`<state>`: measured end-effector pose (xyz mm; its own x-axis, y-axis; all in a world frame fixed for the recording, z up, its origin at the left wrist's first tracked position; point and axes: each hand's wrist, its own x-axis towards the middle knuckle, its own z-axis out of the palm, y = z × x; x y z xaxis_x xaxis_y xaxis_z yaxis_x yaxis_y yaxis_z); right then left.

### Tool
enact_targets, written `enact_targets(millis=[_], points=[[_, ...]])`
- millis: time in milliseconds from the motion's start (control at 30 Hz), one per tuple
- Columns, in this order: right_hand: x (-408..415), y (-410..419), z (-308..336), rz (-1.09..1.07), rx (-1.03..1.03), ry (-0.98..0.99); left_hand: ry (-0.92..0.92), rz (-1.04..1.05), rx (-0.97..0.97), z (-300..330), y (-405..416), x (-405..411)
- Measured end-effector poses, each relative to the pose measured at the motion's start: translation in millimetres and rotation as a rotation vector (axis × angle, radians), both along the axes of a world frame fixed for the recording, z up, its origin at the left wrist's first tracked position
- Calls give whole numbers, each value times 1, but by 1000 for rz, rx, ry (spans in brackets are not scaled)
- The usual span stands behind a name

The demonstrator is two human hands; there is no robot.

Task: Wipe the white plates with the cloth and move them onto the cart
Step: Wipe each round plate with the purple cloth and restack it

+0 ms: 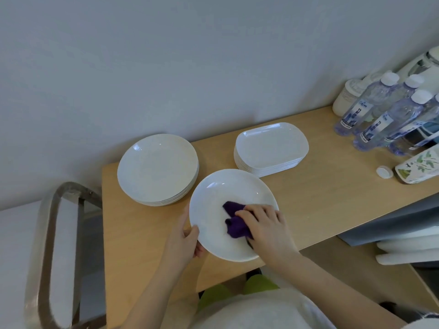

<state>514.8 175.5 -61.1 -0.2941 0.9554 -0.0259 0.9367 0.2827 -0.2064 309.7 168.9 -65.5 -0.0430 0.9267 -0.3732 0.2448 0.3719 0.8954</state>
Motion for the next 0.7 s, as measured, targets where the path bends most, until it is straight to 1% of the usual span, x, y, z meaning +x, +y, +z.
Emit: enact_targets(millis=[167, 267, 333, 467, 567, 633, 700], points=[[-3, 38, -17, -189, 25, 18, -20, 17, -36, -1, 1, -2], [-25, 63, -21, -316, 30, 126, -29, 15, -48, 1, 2, -4], [-44, 75, -18, -318, 18, 208, -40, 0, -42, 3, 2, -4], [-73, 76, -14, -170, 10, 264, -40, -17, -37, 5, 2, -7], [-77, 61, -12, 16, 13, 309, -46, -22, -41, 3, 2, -7], [-72, 47, -12, 163, -4, 301, -59, -18, -54, 1, 2, -7], [-65, 36, -15, 258, -4, 268, -71, -18, -62, -1, 1, -5]])
